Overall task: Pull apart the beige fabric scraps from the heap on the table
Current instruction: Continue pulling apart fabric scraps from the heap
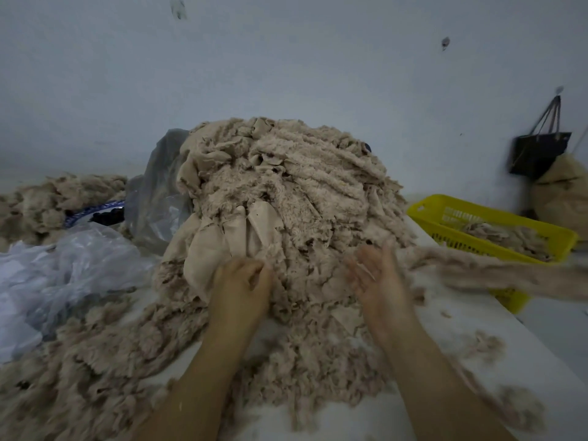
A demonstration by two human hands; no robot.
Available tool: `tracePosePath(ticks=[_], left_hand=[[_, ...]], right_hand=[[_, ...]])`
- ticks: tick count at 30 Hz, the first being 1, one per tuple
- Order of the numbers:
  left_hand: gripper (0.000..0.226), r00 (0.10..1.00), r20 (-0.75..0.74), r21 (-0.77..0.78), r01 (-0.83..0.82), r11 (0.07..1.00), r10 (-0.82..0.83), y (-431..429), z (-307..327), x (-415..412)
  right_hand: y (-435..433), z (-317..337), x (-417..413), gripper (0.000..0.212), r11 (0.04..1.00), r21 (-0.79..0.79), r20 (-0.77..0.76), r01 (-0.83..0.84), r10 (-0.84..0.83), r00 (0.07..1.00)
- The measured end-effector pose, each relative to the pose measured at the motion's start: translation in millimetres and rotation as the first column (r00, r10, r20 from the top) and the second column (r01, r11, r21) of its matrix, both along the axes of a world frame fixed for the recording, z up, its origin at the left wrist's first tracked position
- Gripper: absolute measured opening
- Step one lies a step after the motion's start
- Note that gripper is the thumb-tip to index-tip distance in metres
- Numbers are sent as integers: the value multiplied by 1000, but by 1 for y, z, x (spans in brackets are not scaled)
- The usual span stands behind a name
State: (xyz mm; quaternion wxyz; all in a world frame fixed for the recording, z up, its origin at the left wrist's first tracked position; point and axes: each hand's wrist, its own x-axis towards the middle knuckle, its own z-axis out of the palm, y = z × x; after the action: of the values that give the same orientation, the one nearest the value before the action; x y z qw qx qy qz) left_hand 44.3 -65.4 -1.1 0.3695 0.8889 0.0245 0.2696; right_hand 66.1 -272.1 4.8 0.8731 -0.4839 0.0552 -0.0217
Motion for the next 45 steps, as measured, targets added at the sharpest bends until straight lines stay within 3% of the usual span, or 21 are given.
tracePosePath(ticks=[2, 4, 7, 9, 11, 14, 17, 20, 23, 24, 26, 29, 31, 34, 35, 36, 37, 39, 41, 43, 45], left_hand=[[24, 1000, 21, 6, 6, 1000, -6, 0, 2, -1], [38, 985, -119, -168, 106, 980, -127, -2, -2, 2], [6, 947, -253, -368, 95, 925, -198, -7, -4, 6], [24, 976, -151, -288, 110, 951, -159, -8, -1, 5], [24, 965, -46, -135, 252, 958, -260, -15, 5, -3], [14, 798, -155, 116, 601, 791, -583, -37, 4, -18], [25, 660, -208, 139, 750, 646, -722, -49, 0, -26], [49, 669, -239, -86, 707, 702, -703, -48, 0, -27], [59, 807, -278, -379, 405, 832, -520, -39, 6, -27], [57, 830, -282, -499, 301, 813, -481, -36, 8, -25], [58, 813, -234, -715, 227, 661, -533, -29, 11, -20], [44, 829, -102, -896, 163, 412, -550, -27, 13, -14], [42, 850, -36, -971, 96, 221, -526, -26, 15, -11], [34, 839, 205, -970, 105, -220, -504, -21, 18, -6], [26, 834, 270, -943, 127, -308, -481, -18, 20, -6], [19, 833, 276, -947, 151, -282, -480, -17, 22, -6], [19, 841, 213, -977, 175, -124, -497, -18, 23, -8], [32, 844, 31, -912, 244, 331, -535, -24, 23, -15], [40, 811, -108, -712, 340, 614, -575, -34, 22, -25], [36, 716, -231, -406, 544, 734, -659, -44, 18, -34], [39, 598, -322, -243, 697, 674, -734, -54, 10, -39]], right_hand=[[8, -4, 1, 50, 989, -146, 23, 5, -1, 1000], [14, -6, 1, 33, 969, -248, 10, 11, -9, 1000], [21, -13, 1, 30, 940, -341, 24, -32, 43, 999], [25, -13, -2, 35, 920, -373, 36, -117, 140, 989], [32, -15, -6, 40, 885, -400, 9, -237, 262, 965], [40, -13, -10, 32, 895, -357, -20, -267, 278, 960], [28, -10, -3, 12, 935, -306, -28, -178, 177, 984], [19, -8, -3, 19, 939, -308, 0, -150, 158, 987], [26, -2, -9, 28, 949, -234, 40, -211, 226, 973], [26, -1, -12, 29, 939, -251, 67, -237, 261, 963], [26, -2, -18, 27, 838, -451, 108, -308, 393, 913], [31, -2, -31, 28, 519, -782, 52, -346, 608, 792], [35, -2, -32, 34, 414, -817, -20, -401, 676, 737], [29, 1, -31, 37, 334, -834, -66, -440, 731, 679], [28, 1, -31, 36, 327, -844, -64, -426, 726, 685], [28, 2, -32, 36, 342, -844, -57, -413, 709, 703], [27, 2, -32, 38, 411, -809, -37, -421, 679, 733], [27, 3, -30, 52, 624, -653, 28, -429, 586, 810], [22, 1, -30, 60, 720, -558, 108, -412, 555, 824], [22, 1, -29, 52, 790, -540, 183, -289, 445, 876], [14, 5, -16, 11, 957, -146, 75, -252, 264, 962]])
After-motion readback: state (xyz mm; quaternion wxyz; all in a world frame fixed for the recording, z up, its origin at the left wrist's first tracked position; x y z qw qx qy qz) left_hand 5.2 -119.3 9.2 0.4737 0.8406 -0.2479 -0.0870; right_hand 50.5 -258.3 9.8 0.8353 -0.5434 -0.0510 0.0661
